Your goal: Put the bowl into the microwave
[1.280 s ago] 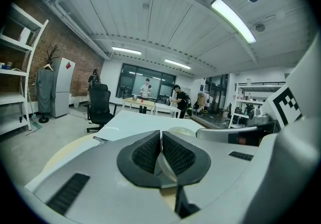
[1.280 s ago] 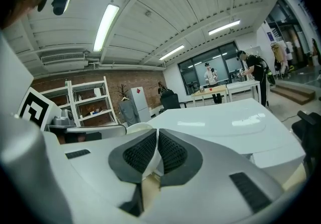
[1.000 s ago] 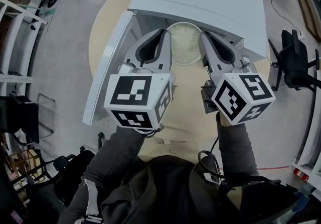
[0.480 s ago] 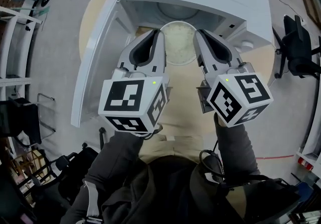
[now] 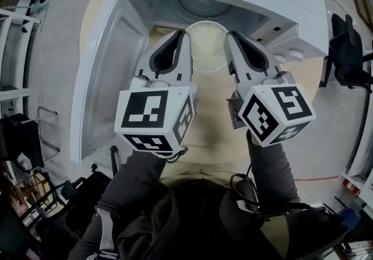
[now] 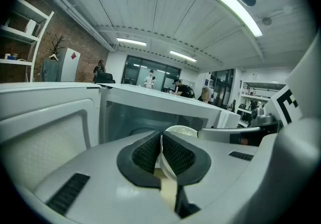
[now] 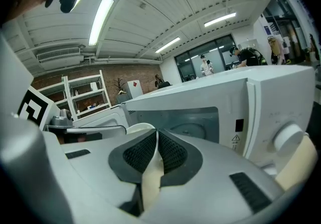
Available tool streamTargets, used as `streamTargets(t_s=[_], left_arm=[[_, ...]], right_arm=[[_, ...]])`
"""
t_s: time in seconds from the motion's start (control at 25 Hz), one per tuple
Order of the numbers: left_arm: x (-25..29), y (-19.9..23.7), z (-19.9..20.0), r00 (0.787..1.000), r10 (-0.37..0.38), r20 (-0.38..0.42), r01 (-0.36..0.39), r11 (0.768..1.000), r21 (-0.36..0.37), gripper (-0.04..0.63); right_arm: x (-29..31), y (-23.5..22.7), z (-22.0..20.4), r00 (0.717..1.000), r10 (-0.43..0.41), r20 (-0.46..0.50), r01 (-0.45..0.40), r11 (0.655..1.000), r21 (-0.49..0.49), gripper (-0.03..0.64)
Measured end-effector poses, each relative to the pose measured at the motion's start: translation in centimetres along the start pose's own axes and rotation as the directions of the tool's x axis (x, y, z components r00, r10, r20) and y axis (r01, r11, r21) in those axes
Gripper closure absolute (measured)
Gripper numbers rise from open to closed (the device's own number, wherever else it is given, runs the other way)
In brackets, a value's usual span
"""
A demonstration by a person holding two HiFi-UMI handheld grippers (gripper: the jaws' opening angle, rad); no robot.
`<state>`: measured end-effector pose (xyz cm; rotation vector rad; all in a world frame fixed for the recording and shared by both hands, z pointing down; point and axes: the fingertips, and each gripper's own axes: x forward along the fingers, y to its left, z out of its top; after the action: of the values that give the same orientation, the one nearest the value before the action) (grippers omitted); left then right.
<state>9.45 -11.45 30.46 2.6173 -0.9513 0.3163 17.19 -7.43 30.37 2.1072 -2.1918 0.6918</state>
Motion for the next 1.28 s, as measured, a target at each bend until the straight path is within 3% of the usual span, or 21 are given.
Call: streamTargets(t_s=[0.92, 1.28], left_arm=[[12.8, 5.5, -4.3, 0.997, 0.035, -0.068, -0.039, 0.998, -0.048, 0.574], [15.8, 5.8, -5.1, 0.996, 0.037, -0.083, -0.035, 0.999, 0.021, 0.574]], right_arm=[[11.4, -8.0, -3.8, 0.996, -0.074, -0.059, 0.079, 0.994, 0.074, 0.595], [13.1, -9.9, -4.7, 0.993, -0.111, -0.039, 0.114, 0.991, 0.074, 0.594]])
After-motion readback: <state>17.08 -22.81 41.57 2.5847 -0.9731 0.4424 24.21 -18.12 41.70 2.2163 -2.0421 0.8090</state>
